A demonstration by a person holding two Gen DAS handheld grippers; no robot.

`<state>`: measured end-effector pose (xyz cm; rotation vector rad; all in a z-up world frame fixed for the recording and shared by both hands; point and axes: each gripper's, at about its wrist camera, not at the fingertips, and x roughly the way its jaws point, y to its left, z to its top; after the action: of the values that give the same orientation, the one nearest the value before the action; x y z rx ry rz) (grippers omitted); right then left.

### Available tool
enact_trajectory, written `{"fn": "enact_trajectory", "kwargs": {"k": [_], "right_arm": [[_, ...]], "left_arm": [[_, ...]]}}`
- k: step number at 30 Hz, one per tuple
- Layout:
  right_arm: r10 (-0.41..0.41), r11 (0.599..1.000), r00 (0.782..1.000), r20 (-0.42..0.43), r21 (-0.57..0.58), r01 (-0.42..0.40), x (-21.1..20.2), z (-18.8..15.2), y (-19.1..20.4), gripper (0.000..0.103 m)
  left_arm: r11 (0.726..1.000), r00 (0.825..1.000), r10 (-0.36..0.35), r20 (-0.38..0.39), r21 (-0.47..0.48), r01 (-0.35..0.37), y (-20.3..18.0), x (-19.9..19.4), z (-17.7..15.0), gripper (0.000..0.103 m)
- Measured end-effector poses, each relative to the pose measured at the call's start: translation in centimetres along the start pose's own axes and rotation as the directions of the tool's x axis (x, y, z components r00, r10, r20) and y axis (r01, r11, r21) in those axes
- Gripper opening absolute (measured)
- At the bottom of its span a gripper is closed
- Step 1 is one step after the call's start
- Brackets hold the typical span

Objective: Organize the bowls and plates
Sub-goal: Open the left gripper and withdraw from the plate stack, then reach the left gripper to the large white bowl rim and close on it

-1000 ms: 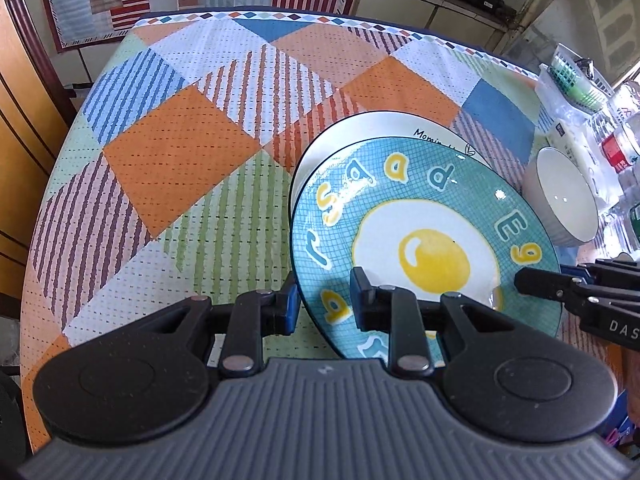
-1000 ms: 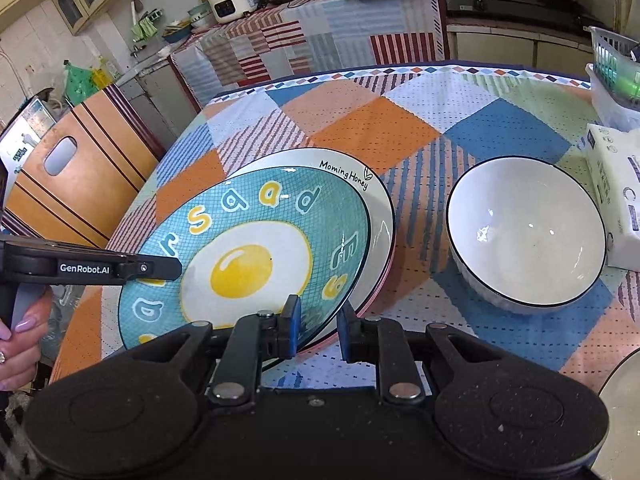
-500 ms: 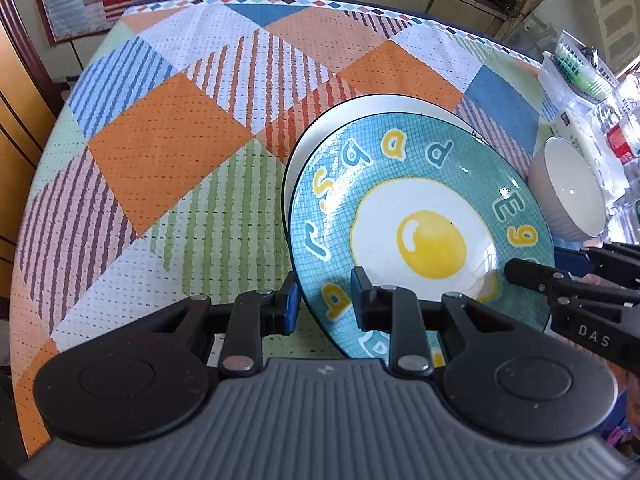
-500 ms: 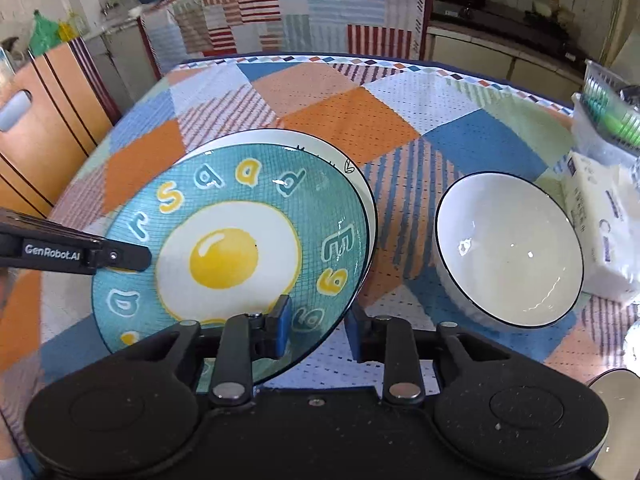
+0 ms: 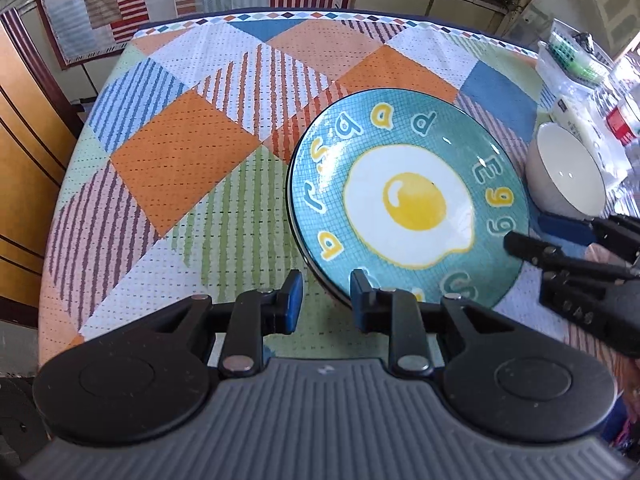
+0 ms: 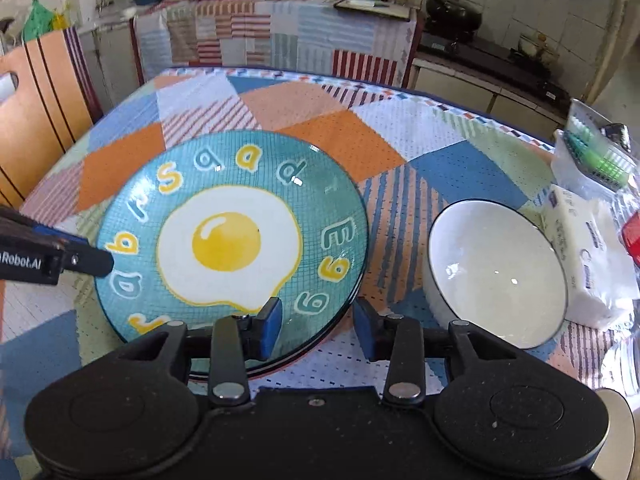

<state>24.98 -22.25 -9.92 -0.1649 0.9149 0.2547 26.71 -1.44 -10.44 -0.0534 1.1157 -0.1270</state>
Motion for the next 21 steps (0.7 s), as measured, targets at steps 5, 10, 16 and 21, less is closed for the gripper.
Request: {"fn": "enact_trajectory", "kwargs": {"k": [5,10,16,21], "right_arm": [[0.035,0.997,0.998,0.051,0.068,-0.038,-4.2,-0.2,-0.8,0.048],[0.048,0.995,0.995,0.091,0.084,-0.056,-8.2,-1.1,-0.6,0.054],[0.062,0.996,0.996,0.064,0.054,-0.065,-11.8,-3.1,1.2,0.063],[0.08,0.996,0.996,0.035,0.041,-0.081,-15.0,-5.6,3.0,0.07]], "left_arm": [[0.998,1.0,-0.017,-0.003,0.058,0.018,-0.9,-3.0,-1.3,0.025],[0.993,0.999,-0.035,0.013,0.11,0.033,-2.0,-6.5,-2.7,0.025],[0.983,0.999,-0.029,0.016,0.181,0.026,-2.9,-9.8,-4.6,0.029],[0.973,1.0,-0.029,0.007,0.228,0.026,-3.2,-11.7,-6.5,0.041]]}}
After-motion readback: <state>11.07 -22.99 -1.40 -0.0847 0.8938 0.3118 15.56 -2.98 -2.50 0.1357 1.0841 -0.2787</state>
